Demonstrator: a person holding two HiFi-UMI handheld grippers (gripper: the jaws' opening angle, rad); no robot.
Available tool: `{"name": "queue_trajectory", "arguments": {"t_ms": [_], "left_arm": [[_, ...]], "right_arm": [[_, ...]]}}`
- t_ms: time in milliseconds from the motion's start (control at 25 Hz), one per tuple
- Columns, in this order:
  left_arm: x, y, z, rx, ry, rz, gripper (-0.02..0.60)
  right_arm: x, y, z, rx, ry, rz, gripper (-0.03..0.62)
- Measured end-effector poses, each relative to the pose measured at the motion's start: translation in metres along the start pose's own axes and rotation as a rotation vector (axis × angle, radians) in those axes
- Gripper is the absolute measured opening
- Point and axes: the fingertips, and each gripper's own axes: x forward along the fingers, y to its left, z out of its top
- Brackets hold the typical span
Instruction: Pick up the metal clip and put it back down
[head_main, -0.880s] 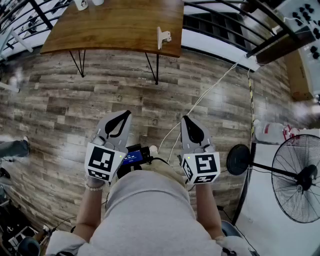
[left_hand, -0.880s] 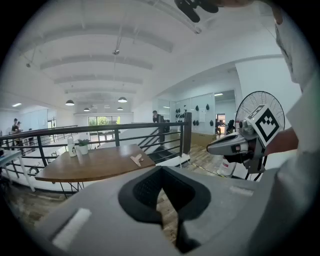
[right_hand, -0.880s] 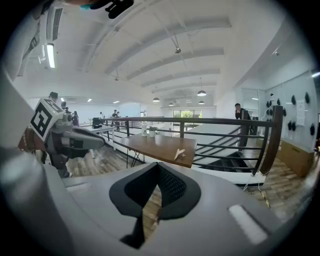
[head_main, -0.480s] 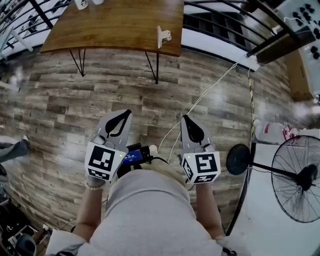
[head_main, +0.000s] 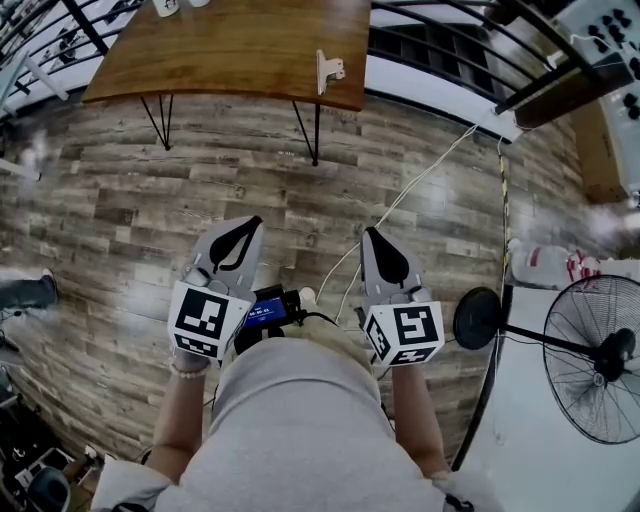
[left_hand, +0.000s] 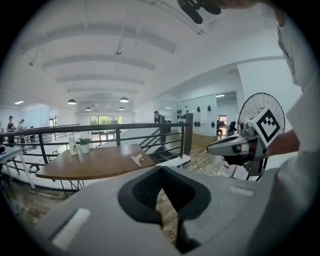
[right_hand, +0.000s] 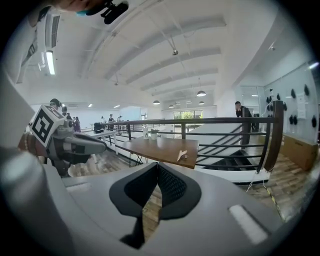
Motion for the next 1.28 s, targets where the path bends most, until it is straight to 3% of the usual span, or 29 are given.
{"name": "queue_trajectory", "arguments": {"t_ms": [280,800,1280], "left_arm": [[0.002,-0.006,-0.002,-0.013,0.011,-0.026,0.091],[0.006,-0.018,0.003,-0.018,0.017,0.0,0.098],[0.014,-0.041,0.017,0.003,-0.045,0.055,0.098]], "right_arm": [[0.0,0.007,-0.004,0.014,0.003,0.036,0.144],[-0.005,-0.004,-0.009,0.019,0.009,0.062,0.16],[-0.018,-0.031,-0.008,-0.001,-0.041,0.083,0.158]]}}
